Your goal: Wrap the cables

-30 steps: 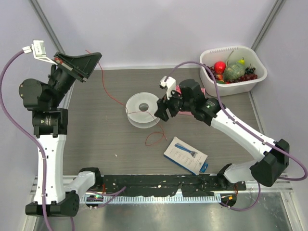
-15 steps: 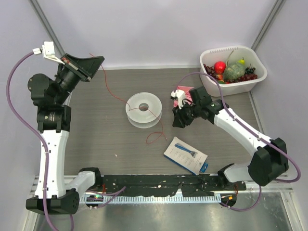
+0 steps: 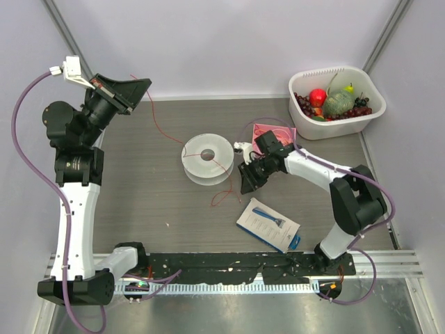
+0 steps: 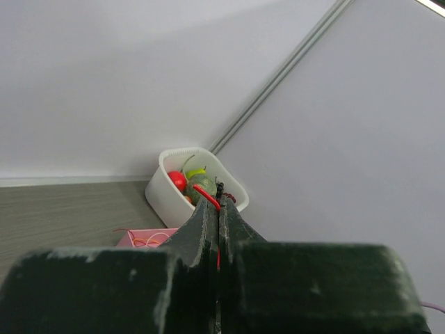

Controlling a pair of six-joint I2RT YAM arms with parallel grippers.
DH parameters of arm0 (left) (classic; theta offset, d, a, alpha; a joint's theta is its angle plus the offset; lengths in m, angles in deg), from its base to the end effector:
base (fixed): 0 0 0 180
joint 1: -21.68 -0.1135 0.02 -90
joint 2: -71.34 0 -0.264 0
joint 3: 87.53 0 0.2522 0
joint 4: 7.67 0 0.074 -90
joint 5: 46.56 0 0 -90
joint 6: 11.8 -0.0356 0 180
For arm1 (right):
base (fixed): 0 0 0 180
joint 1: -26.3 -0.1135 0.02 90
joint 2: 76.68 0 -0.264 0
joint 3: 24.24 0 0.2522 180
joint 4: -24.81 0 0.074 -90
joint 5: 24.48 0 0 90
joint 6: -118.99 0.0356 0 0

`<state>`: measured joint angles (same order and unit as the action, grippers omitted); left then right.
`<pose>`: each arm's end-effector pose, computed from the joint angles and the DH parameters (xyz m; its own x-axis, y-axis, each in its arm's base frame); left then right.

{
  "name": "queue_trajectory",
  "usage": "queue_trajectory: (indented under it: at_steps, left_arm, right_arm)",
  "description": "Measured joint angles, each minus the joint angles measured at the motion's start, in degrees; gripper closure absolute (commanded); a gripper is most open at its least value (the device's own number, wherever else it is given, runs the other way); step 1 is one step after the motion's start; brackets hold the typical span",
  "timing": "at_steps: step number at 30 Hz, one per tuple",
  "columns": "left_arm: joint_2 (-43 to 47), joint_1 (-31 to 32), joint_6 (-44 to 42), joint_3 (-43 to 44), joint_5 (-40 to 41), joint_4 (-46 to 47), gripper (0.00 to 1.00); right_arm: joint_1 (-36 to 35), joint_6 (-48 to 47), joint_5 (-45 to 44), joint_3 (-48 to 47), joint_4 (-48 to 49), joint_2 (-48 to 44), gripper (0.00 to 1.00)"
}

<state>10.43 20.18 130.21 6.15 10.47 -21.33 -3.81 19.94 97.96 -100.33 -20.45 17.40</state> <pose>0.2023 -0.0141 0.5147 -0.1864 -0.6663 -0.7220 0.5608 0.5313 -0.6350 0.2720 0.1798 0.2060 -0.6634 -0.5382 -0.5198 -0.7459 0.5309 0.4022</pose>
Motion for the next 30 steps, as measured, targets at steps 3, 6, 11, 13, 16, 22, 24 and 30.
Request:
queue_trajectory:
  at_steps: [3,6,11,13,16,22,24,30]
  left_arm:
    - [0.0,0.0,0.0,0.11,0.0,0.02,1.0]
    - [-0.02,0.0,0.02,0.17,0.0,0.02,1.0]
    - [-0.09,0.0,0.04,0.17,0.0,0.02,1.0]
    - [-0.09,0.0,0.04,0.17,0.0,0.04,1.0]
    - [-0.09,0.0,0.04,0.17,0.0,0.07,1.0]
    - [-0.11,0.0,0.04,0.17,0.0,0.15,1.0]
    - [-0.11,0.0,0.04,0.17,0.0,0.24,1.0]
    - [-0.15,0.0,-0.02,0.17,0.39,-0.11,1.0]
  right_arm:
    - [-1.42,0.92,-0.07,-0.15,1.31,2.86,0.62]
    - [-3.41,1.51,-0.7,-0.96,1.77,5.99,0.61]
    - [-5.99,1.73,-3.08,-3.26,2.67,9.35,0.61]
    - [-6.6,1.68,-4.09,-4.39,2.91,10.47,0.61]
    - [-7.04,1.6,-5.81,-5.92,3.72,12.63,0.62]
    - [-7.15,1.29,-9.09,-6.69,4.83,13.99,0.78]
    - [-7.17,1.2,-9.55,-6.69,4.94,13.99,0.9]
    - [-7.23,0.42,-10.1,-7.52,2.82,13.66,0.99]
